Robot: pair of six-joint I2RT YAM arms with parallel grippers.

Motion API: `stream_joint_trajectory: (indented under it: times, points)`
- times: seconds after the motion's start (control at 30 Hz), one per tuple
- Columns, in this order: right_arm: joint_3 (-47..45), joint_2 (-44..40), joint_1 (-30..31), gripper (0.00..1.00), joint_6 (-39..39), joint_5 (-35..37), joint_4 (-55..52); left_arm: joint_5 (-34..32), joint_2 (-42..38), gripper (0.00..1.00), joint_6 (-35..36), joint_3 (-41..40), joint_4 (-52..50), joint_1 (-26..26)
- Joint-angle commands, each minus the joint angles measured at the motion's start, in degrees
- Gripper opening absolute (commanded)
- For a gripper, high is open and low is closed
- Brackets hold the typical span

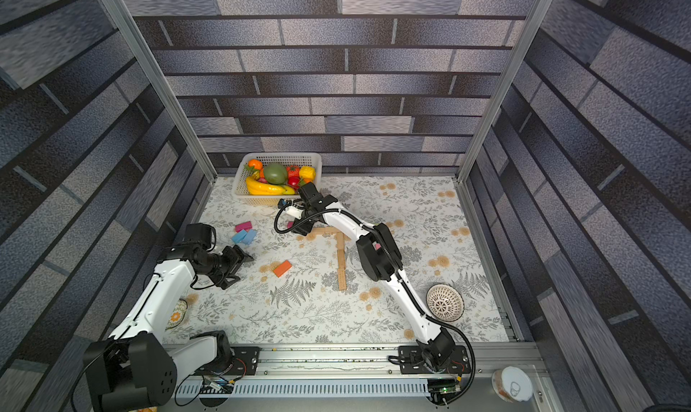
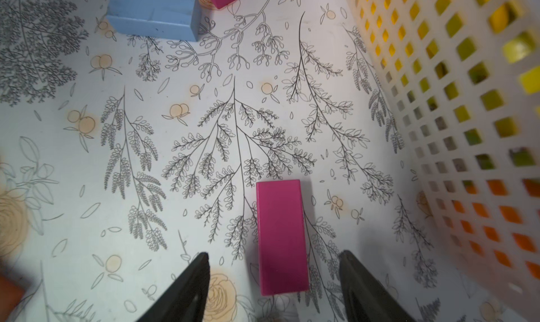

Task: Assemble the number 7 with building blocks
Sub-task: Pick up the building block from the center of the board.

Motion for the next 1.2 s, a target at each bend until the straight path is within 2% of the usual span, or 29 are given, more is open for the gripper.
stream_joint_trajectory:
  times: [0.0, 0.2, 0.6, 0.9, 1.03, 1.17]
  points:
    - [2.1, 1.2, 0.5, 0.69, 0.6, -1.7, -3.3, 0.7, 0.2, 0.78, 1.0, 0.3, -0.8, -0.3]
    - [1.7, 1.8, 0.6, 0.65, 0.0, -2.9, -4.3, 0.8, 0.4, 0.78, 1.0, -0.1, -0.4, -0.4]
    - [2.7, 3.3, 0.8, 0.48, -0.7, -2.9, -4.4, 1.7, 0.7, 0.78, 0.5, -0.4, 0.2, -0.4]
    - [3.1, 3.5, 0.9, 0.47, -1.5, -1.9, -4.1, 1.9, 0.2, 0.78, 0.2, -1.5, 0.4, -0.3]
    - [3.9, 2.5, 0.6, 0.54, 0.0, 2.1, -0.8, 2.2, 0.4, 0.78, 0.0, -1.6, 1.3, -0.4]
    - [3.8, -1.1, 0.0, 0.56, 3.9, 0.0, 3.7, 1.1, 2.9, 0.78, 1.9, 1.9, 0.9, -1.9]
